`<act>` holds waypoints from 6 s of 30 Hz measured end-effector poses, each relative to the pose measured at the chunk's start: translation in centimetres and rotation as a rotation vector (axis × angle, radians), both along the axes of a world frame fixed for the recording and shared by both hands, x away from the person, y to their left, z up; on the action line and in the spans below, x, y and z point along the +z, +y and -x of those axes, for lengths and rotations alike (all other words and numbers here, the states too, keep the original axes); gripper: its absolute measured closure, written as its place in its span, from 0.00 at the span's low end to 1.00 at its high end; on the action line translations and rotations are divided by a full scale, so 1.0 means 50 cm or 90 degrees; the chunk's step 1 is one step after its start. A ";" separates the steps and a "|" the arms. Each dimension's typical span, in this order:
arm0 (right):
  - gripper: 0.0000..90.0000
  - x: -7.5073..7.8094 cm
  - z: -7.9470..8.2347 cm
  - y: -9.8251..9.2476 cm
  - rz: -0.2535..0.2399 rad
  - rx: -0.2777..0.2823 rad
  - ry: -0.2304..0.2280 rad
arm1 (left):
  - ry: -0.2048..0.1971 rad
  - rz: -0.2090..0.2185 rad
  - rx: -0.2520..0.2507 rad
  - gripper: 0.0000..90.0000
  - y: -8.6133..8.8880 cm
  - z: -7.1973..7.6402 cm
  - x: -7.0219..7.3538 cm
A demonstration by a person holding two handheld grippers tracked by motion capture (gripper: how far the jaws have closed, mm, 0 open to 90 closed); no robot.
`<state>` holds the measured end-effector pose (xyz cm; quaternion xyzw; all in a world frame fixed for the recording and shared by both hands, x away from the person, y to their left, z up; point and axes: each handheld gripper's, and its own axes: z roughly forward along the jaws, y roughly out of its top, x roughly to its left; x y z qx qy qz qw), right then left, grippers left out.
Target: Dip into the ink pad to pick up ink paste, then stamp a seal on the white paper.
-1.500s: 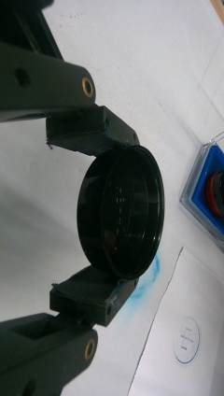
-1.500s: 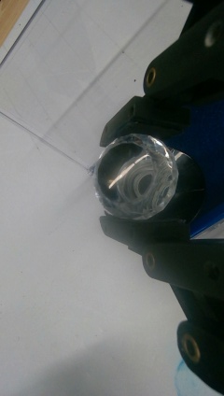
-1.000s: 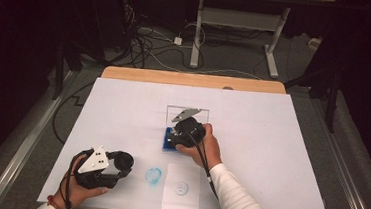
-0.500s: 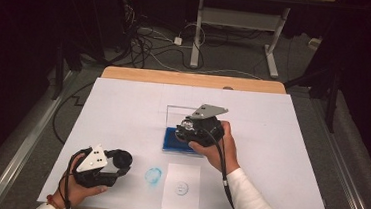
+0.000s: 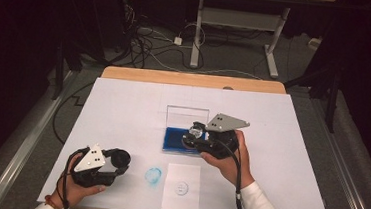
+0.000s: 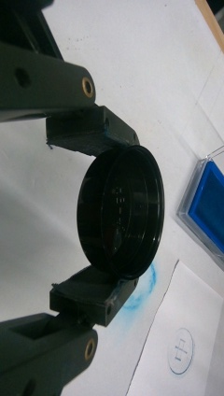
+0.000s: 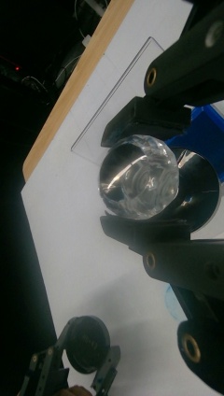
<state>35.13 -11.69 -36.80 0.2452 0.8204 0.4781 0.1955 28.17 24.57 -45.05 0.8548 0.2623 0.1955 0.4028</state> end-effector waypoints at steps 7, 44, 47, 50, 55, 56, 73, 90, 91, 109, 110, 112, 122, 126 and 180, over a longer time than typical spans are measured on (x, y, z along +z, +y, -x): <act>0.63 0.007 0.020 -0.015 -0.005 0.014 -0.001 | -0.003 0.002 -0.001 0.41 0.002 0.001 0.001; 0.63 0.024 0.101 -0.044 -0.010 0.051 0.000 | 0.000 -0.014 -0.016 0.41 -0.012 -0.003 -0.003; 0.63 0.020 0.105 -0.038 -0.002 0.060 0.000 | 0.001 -0.017 -0.016 0.41 -0.011 -0.003 -0.004; 0.63 0.013 0.110 -0.029 0.005 0.067 0.007 | -0.001 -0.016 -0.015 0.41 -0.012 -0.005 -0.003; 0.63 0.003 0.118 -0.015 0.015 0.088 0.013 | -0.002 -0.016 -0.013 0.41 -0.010 -0.006 -0.003; 0.63 0.003 0.120 -0.013 0.017 0.091 0.013 | -0.002 -0.014 -0.013 0.41 -0.010 -0.005 -0.002; 0.63 -0.001 0.132 -0.011 0.026 0.097 0.011 | -0.003 -0.014 -0.012 0.41 -0.008 -0.001 -0.001; 0.63 -0.065 0.147 0.009 0.060 0.106 0.041 | -0.007 -0.020 -0.016 0.41 -0.014 0.004 0.002; 0.63 -0.071 0.146 0.011 0.064 0.108 0.043 | -0.007 -0.020 -0.016 0.41 -0.014 0.004 0.002; 0.63 -0.139 0.138 0.038 0.095 0.113 0.076 | -0.008 -0.020 -0.020 0.41 -0.017 0.002 0.003; 0.63 -0.141 0.138 0.038 0.096 0.114 0.076 | -0.008 -0.020 -0.020 0.41 -0.017 0.002 0.003; 0.63 -0.144 0.138 0.040 0.098 0.116 0.078 | -0.008 -0.021 -0.021 0.41 -0.018 0.002 0.004; 0.63 -0.157 0.135 0.044 0.108 0.114 0.084 | -0.008 -0.022 -0.021 0.41 -0.018 0.001 0.004; 0.63 -0.162 0.135 0.047 0.116 0.117 0.086 | -0.008 -0.022 -0.021 0.41 -0.017 0.002 0.004; 0.63 -0.166 0.143 0.050 0.152 0.124 0.071 | -0.006 -0.022 -0.022 0.41 -0.020 0.003 0.003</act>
